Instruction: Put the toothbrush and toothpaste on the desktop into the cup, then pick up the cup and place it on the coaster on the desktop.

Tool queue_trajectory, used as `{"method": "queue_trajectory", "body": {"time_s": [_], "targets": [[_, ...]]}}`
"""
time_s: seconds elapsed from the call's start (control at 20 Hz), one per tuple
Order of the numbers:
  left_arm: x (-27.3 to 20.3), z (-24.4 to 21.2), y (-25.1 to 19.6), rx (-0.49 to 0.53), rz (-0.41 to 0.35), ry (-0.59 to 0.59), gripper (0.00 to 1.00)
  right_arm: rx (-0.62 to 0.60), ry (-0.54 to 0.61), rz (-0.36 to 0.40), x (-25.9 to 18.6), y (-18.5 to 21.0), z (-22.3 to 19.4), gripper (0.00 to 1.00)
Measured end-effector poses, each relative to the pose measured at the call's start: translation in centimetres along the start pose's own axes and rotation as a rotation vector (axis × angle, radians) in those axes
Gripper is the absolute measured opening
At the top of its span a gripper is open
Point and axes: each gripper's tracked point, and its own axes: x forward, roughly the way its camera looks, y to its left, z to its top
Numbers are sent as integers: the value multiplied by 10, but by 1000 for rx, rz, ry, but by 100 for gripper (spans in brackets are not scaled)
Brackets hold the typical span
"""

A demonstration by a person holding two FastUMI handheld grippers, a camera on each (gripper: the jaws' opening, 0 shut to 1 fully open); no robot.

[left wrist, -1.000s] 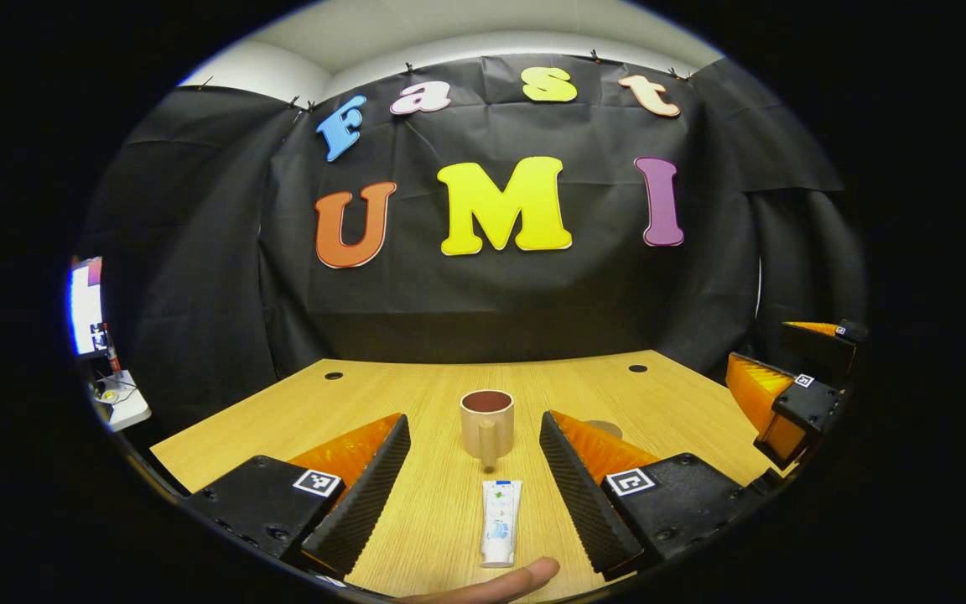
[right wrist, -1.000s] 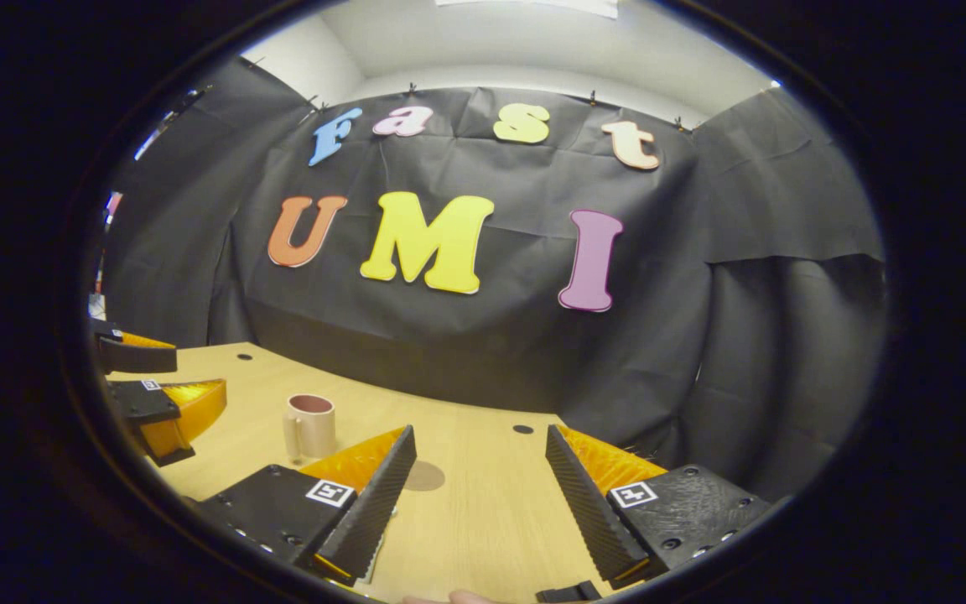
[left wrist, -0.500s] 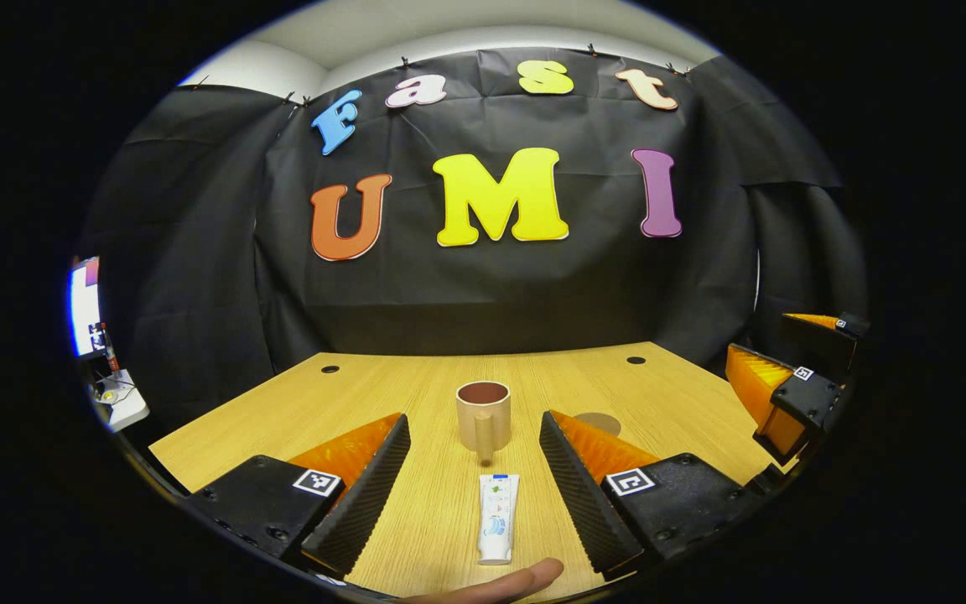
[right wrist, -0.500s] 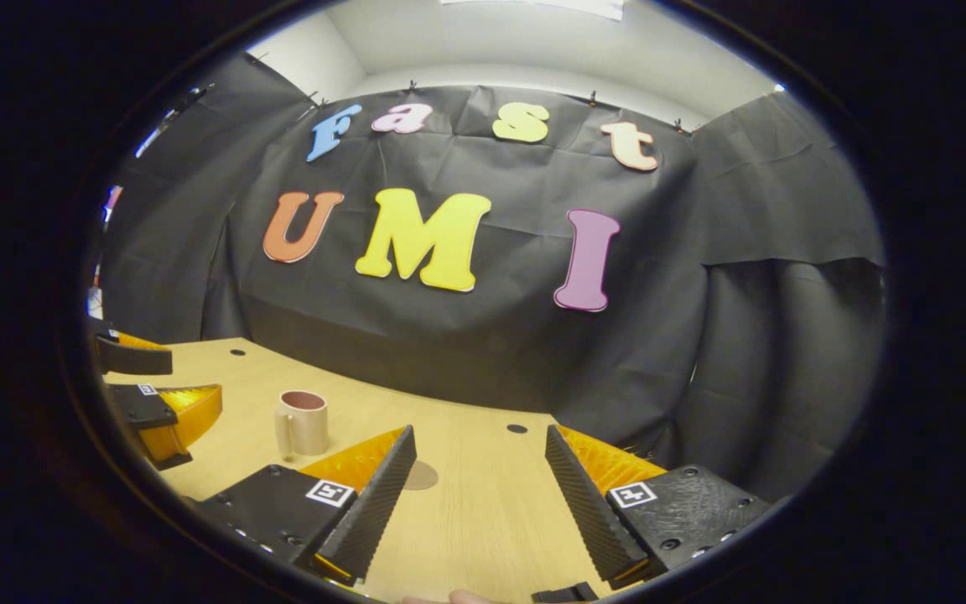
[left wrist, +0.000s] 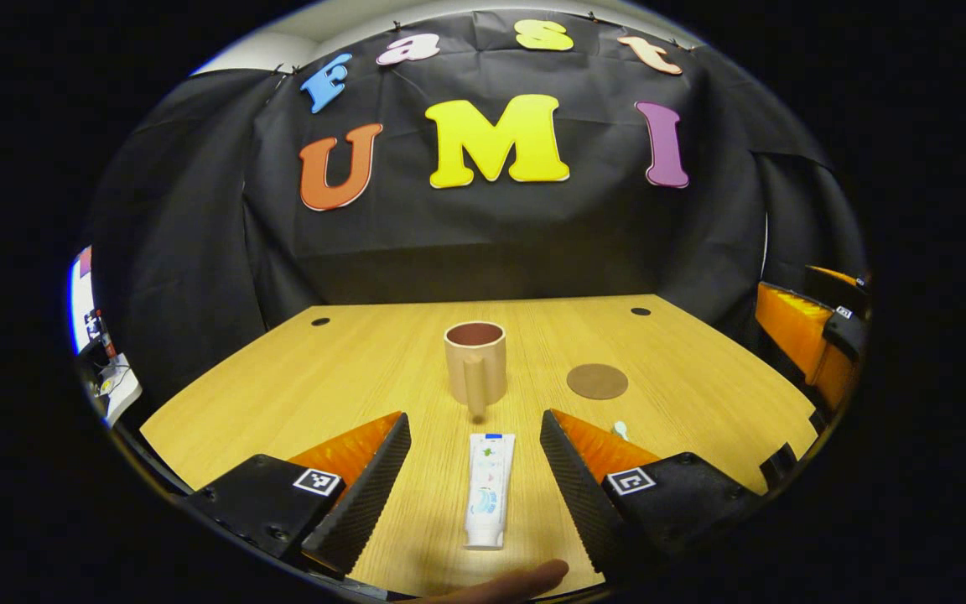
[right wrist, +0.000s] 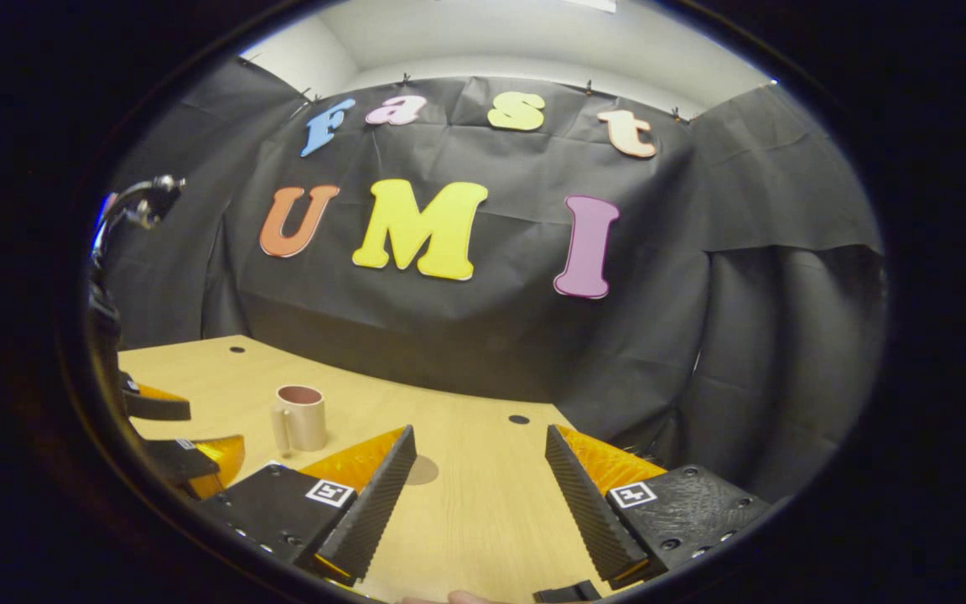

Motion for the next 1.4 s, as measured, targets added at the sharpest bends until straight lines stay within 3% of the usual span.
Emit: {"method": "queue_trajectory", "body": {"time_s": [0.25,0.35,0.65,0.8,0.85,0.9,0.95,1.0,1.05,1.1,1.3,1.35,1.4], "targets": [[15,-52,-11,-54,-52,199,100,15,28,2,6,-2,-6,94],[17,-66,-5,-40,-29,243,100,26,40,-1,8,-3,-9,96],[25,-105,-12,-65,-71,363,100,38,94,5,15,1,-23,94],[26,-104,-7,-50,-66,355,83,31,102,13,15,6,-27,94],[26,-103,-6,-50,-60,352,88,30,103,14,16,7,-28,94],[26,-104,-3,-52,-50,352,77,29,104,14,16,7,-28,94],[27,-104,-1,-50,-43,357,80,29,109,18,17,8,-30,94],[27,-104,4,-44,-37,357,66,30,115,22,17,9,-32,94],[27,-104,8,-45,-32,358,62,32,120,24,17,10,-32,94],[27,-105,10,-45,-35,360,48,37,127,29,17,11,-34,96],[26,-102,9,-41,-49,361,42,60,158,47,20,15,-43,94],[26,-97,9,-41,-48,342,46,60,170,45,23,16,-47,94],[25,-86,8,-35,-42,306,41,60,186,44,25,18,-54,94]]}}
